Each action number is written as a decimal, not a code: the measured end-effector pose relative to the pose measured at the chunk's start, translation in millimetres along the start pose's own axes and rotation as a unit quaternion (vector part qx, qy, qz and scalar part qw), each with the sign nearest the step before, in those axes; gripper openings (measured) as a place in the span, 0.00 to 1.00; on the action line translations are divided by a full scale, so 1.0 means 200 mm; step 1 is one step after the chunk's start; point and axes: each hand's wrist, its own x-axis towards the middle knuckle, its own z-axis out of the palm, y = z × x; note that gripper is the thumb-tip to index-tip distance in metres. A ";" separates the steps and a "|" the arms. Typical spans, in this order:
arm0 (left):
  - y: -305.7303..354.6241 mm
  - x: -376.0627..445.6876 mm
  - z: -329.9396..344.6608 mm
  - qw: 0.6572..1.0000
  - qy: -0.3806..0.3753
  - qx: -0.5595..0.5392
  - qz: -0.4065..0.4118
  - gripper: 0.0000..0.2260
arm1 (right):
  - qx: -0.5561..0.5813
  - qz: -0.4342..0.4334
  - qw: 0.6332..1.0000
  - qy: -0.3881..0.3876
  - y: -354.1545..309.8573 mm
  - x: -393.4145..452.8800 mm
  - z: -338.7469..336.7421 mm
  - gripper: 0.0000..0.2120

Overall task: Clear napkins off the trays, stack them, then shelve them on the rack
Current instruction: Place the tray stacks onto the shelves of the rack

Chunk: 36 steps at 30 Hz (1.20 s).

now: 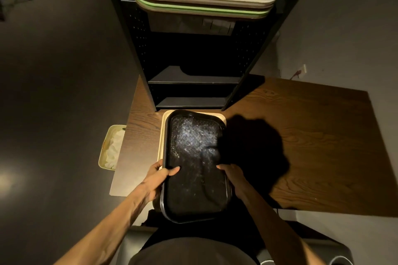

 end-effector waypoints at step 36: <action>0.40 -0.64 0.00 0.976 -0.144 -0.034 0.161 0.23 | 0.124 -0.360 0.918 -0.113 -0.52 -0.94 -0.41 0.35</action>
